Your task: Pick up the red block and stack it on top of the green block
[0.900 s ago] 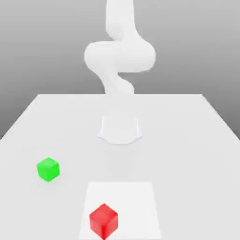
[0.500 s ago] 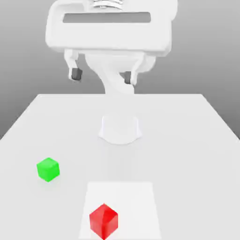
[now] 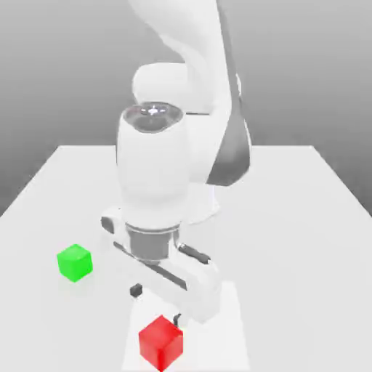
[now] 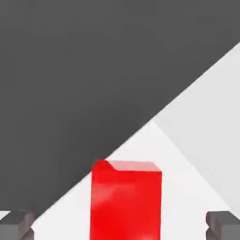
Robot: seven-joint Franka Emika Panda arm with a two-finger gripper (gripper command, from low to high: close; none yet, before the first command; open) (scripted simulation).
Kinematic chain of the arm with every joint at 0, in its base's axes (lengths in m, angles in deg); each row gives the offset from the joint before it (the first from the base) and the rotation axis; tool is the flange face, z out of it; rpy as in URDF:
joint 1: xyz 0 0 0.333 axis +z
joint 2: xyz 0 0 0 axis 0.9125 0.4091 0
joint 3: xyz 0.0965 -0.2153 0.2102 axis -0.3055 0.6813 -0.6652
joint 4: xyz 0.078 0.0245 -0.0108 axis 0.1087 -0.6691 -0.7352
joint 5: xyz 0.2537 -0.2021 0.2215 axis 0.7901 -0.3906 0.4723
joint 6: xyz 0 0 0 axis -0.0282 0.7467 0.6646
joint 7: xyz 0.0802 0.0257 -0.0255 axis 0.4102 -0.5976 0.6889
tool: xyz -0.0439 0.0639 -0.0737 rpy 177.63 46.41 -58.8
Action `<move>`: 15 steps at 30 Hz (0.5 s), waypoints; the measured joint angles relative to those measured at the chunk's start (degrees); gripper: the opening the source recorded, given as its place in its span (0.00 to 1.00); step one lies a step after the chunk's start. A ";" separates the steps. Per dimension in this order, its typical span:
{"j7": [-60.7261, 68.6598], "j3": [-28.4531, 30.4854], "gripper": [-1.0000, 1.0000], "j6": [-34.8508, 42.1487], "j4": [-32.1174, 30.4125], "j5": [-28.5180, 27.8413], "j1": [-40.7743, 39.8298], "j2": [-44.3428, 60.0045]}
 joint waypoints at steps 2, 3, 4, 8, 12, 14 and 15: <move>-0.96 1.02 0.50 -3.39 0.58 -1.10 0.78 4.16; -1.29 1.54 0.00 -4.80 0.83 -1.52 1.22 5.87; -1.29 1.54 0.00 -4.80 0.83 -1.52 1.22 5.87; -1.34 1.53 0.00 -4.92 0.83 -1.57 1.21 5.87; -0.68 0.74 0.00 -2.50 0.38 -0.64 0.59 3.01; 0.22 0.04 0.00 0.76 -0.25 0.60 0.14 -0.87; 0.69 0.01 0.00 2.25 -0.78 1.11 -0.16 -2.86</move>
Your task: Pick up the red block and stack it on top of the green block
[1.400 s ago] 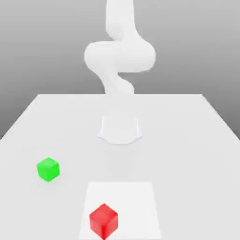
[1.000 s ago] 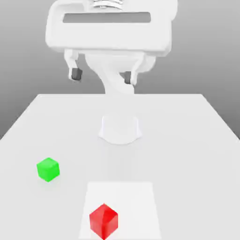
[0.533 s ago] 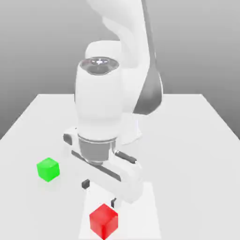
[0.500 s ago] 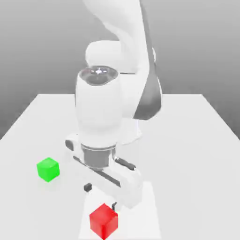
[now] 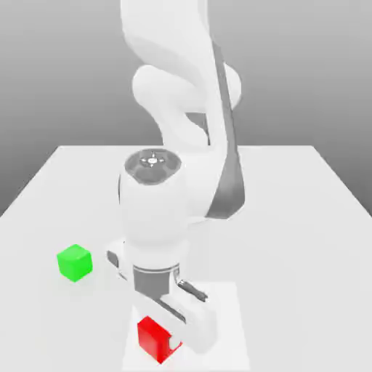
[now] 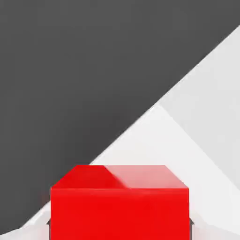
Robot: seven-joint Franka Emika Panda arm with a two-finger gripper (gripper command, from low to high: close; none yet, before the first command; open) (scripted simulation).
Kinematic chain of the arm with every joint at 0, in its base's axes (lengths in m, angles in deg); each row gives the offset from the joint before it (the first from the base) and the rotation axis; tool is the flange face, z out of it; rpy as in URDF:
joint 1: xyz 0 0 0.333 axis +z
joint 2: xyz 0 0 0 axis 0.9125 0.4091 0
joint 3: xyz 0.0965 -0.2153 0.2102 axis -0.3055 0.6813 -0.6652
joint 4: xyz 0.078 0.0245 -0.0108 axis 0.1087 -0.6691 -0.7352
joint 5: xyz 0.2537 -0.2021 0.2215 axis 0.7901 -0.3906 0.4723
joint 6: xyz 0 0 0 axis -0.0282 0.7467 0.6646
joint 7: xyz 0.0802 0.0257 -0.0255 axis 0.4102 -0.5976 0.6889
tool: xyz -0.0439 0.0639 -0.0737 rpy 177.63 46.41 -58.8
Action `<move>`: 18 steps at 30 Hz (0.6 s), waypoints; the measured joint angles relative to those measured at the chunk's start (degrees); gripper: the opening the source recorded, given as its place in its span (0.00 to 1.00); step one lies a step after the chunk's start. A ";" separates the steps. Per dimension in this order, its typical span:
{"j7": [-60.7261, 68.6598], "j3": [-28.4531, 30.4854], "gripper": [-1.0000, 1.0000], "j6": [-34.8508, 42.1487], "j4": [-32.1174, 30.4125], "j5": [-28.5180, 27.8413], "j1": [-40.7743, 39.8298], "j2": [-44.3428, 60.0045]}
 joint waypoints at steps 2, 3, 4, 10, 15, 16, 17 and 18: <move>0.61 2.47 0.00 0.97 -3.08 -0.29 -2.40 -3.84; 0.88 4.01 0.00 1.20 -4.87 -0.58 -3.90 -5.78; 1.16 5.62 0.00 1.37 -6.72 -0.88 -6.40 -7.75; 4.13 12.04 0.00 1.97 -18.18 -1.06 -19.19 -20.07; 6.58 16.04 0.00 -3.18 -22.50 0.65 -21.97 -19.50; 7.06 16.17 0.00 -5.08 -22.51 1.32 -21.81 -17.60; 7.66 16.14 0.00 -7.04 -22.47 2.17 -21.67 -15.60; 8.37 16.21 0.00 -9.01 -22.41 3.20 -21.29 -13.55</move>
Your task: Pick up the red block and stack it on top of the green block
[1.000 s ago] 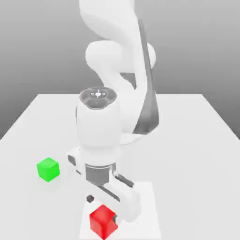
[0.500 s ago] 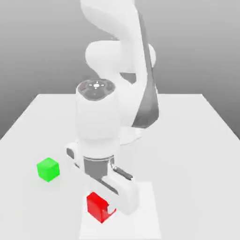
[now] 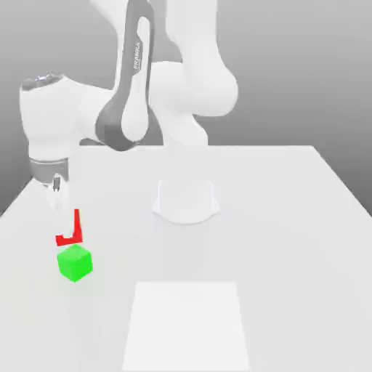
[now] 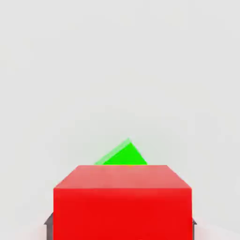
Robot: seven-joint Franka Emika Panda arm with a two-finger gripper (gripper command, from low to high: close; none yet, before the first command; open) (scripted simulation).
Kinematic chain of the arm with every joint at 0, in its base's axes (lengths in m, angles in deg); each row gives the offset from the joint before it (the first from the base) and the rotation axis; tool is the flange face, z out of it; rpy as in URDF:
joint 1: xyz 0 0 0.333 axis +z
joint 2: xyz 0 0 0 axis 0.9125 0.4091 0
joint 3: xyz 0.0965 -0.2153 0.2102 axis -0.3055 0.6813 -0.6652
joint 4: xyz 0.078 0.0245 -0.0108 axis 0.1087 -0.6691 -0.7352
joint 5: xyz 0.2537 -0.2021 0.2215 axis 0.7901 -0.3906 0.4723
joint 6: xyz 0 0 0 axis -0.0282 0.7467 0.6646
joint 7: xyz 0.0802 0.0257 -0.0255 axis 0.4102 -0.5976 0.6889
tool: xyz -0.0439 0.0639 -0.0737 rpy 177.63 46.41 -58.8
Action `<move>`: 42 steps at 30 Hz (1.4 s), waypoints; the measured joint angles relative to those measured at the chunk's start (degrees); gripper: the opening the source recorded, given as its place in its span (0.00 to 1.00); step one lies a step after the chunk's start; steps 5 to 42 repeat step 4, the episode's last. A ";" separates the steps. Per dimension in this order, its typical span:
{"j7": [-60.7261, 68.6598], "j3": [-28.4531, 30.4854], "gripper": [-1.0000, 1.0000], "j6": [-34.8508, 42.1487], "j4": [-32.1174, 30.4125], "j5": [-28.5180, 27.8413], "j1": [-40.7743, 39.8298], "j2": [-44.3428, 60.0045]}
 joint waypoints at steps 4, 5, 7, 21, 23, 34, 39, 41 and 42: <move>1.43 -0.76 1.00 -3.12 0.12 2.05 -0.20 3.28; 1.43 -0.76 1.00 -3.12 0.12 2.05 -0.20 3.28; 1.43 -0.76 1.00 -3.12 0.12 2.05 -0.20 3.28; 1.43 -0.76 1.00 -3.12 0.12 2.05 -0.20 3.28; 1.43 -0.76 1.00 -3.12 0.12 2.05 -0.20 3.28; 1.43 -0.76 1.00 -3.12 0.12 2.05 -0.20 3.28; 1.43 -0.76 1.00 -3.12 0.12 2.05 -0.20 3.28; 1.43 -0.76 1.00 -3.12 0.12 2.05 -0.20 3.28; 1.43 -0.76 1.00 -3.12 0.12 2.05 -0.20 3.28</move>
